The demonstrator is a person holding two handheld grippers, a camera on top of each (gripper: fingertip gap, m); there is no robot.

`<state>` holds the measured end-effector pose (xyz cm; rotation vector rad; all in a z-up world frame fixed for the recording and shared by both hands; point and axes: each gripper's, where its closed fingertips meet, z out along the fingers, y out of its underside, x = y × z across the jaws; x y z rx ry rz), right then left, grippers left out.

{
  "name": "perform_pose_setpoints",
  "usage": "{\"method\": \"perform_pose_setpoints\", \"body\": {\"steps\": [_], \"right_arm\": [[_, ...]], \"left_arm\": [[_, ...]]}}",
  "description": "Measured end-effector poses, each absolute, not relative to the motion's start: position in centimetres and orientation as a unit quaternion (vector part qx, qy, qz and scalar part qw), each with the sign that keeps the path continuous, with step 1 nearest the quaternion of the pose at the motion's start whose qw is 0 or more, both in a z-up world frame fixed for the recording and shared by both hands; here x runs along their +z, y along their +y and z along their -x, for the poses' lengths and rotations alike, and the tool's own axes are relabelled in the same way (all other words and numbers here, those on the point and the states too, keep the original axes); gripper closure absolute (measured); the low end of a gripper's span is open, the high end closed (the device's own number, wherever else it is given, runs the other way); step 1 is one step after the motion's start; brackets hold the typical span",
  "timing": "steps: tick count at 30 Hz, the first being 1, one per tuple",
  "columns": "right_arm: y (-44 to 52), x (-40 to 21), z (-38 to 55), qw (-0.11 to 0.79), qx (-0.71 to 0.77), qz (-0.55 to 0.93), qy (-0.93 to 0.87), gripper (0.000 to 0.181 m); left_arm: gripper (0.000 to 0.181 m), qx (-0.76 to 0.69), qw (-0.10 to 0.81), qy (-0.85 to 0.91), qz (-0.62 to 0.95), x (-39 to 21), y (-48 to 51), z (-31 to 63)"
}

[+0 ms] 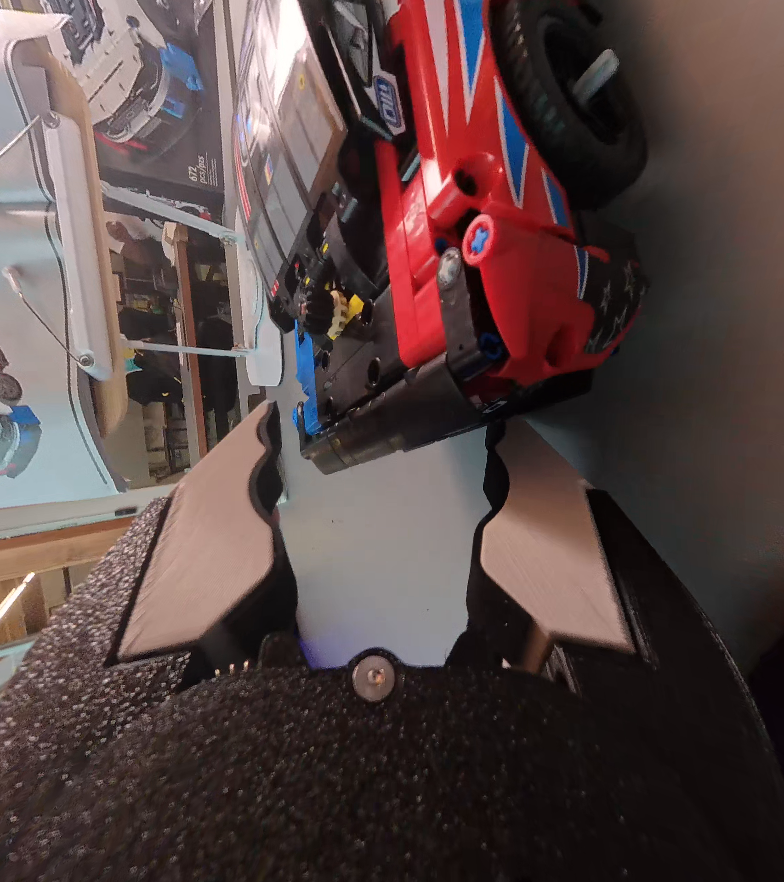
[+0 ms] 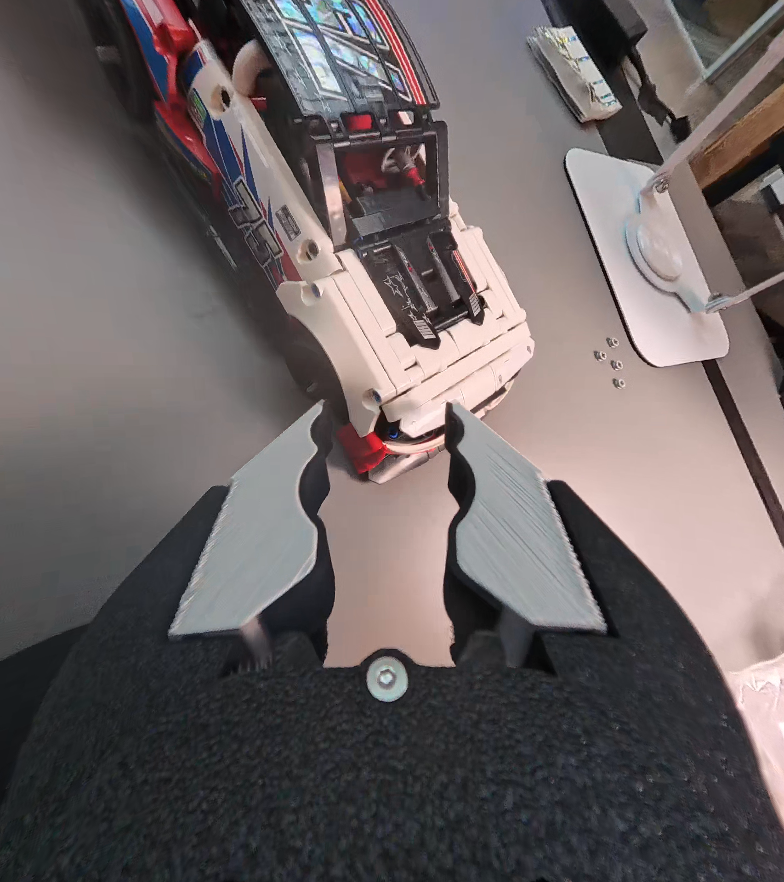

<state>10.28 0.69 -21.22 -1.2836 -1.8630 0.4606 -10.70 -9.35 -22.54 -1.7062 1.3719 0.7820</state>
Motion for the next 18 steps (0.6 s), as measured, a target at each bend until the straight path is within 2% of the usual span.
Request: {"method": "perform_pose_setpoints", "body": {"steps": [1,4,5,6,8,10,14,18], "right_arm": [[1.2,-21.8,-10.0,0.405,0.166,0.508,-0.742,0.135],[2.5,-22.3,-9.6,0.408,0.150,0.517,-0.738,0.139],[2.9,-22.2,-9.6,0.406,0.154,0.524,-0.733,0.139],[3.5,-22.3,-9.6,0.406,0.156,0.532,-0.726,0.139],[4.4,-22.2,-10.1,0.404,0.151,0.545,-0.719,0.139],[5.2,-22.1,-10.6,0.415,0.132,0.548,-0.714,0.140],[4.9,-22.0,-10.5,0.415,0.159,0.555,-0.703,0.139],[4.2,-21.8,-10.2,0.395,0.180,0.549,-0.715,0.139]], "left_arm": [[0.095,0.313,0.398,0.529,0.681,-22.4,-9.0,10.9],[0.099,0.331,0.393,0.454,0.727,-22.0,-7.6,12.8],[0.110,0.318,0.376,0.417,0.764,-22.4,-7.4,13.8],[0.109,0.282,0.352,0.388,0.804,-23.1,-7.8,14.4],[0.119,0.233,0.358,0.333,0.840,-22.4,-8.7,15.4],[0.116,0.208,0.359,0.298,0.860,-22.0,-10.4,17.1],[0.118,0.083,0.493,0.204,0.842,-18.8,-12.1,16.9],[0.116,-0.064,0.658,0.085,0.745,-12.4,-11.8,16.1]]}}
